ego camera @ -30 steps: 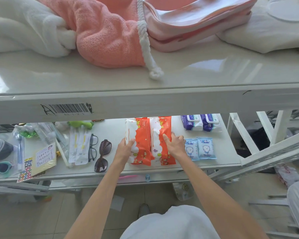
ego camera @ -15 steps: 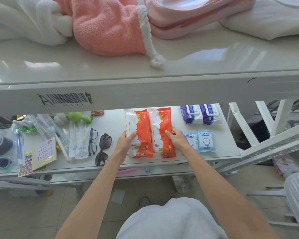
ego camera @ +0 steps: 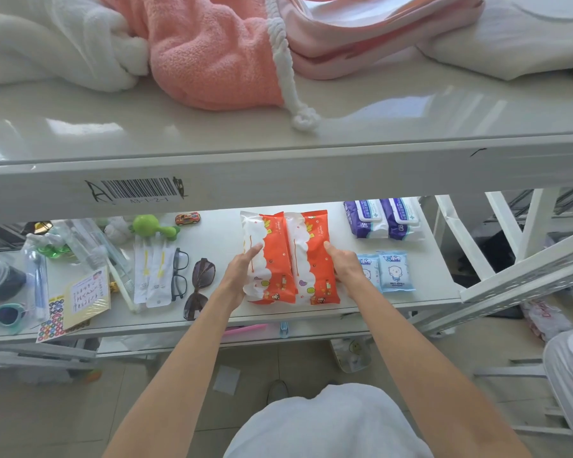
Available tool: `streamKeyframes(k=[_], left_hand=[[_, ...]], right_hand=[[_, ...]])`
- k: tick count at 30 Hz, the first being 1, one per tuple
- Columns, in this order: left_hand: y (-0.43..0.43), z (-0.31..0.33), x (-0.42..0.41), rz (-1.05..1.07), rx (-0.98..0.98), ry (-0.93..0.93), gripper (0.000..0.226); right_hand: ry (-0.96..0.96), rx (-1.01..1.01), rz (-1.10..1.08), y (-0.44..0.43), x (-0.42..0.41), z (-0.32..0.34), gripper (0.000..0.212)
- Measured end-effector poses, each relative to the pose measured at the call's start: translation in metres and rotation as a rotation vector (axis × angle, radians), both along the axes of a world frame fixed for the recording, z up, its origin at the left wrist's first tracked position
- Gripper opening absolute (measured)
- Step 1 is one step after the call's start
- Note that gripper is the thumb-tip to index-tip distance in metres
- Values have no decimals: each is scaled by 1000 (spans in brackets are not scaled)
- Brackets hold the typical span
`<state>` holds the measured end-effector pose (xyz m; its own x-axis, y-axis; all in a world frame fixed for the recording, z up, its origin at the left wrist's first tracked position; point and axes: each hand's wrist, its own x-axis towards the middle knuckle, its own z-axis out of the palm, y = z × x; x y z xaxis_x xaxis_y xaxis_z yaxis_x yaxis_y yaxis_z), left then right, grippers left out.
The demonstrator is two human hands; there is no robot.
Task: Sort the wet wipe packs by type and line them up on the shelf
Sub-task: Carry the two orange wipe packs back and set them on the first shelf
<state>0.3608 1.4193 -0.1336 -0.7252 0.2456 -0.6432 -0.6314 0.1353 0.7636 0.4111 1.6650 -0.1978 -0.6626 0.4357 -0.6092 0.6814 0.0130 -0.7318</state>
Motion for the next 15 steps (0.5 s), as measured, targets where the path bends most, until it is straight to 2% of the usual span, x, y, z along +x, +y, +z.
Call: streamKeyframes(k=[3, 5, 7, 9, 10, 12, 15], left_hand=[[4, 0, -8, -53, -25, -19, 92], [7, 1, -13, -74, 1, -43, 84], [11, 4, -12, -92, 98, -120, 70], [10, 11, -6, -129, 156, -132, 56], [8, 11, -5, -148, 169, -129, 53], [3, 15, 3, -177, 184, -129, 52], [-4, 23, 22, -112, 200, -105, 47]], right_hand=[[-39, -14, -66, -1, -9, -8, 115], [-42, -40, -56, -10, -8, 11, 123], [-54, -87, -25, -13, -7, 25, 119], [-86, -201, 27, -14, -3, 35, 108], [-84, -273, 59, -16, 2, 40, 94], [-57, -385, 115, -21, 11, 51, 66], [-15, -518, 204, -25, 19, 64, 46]])
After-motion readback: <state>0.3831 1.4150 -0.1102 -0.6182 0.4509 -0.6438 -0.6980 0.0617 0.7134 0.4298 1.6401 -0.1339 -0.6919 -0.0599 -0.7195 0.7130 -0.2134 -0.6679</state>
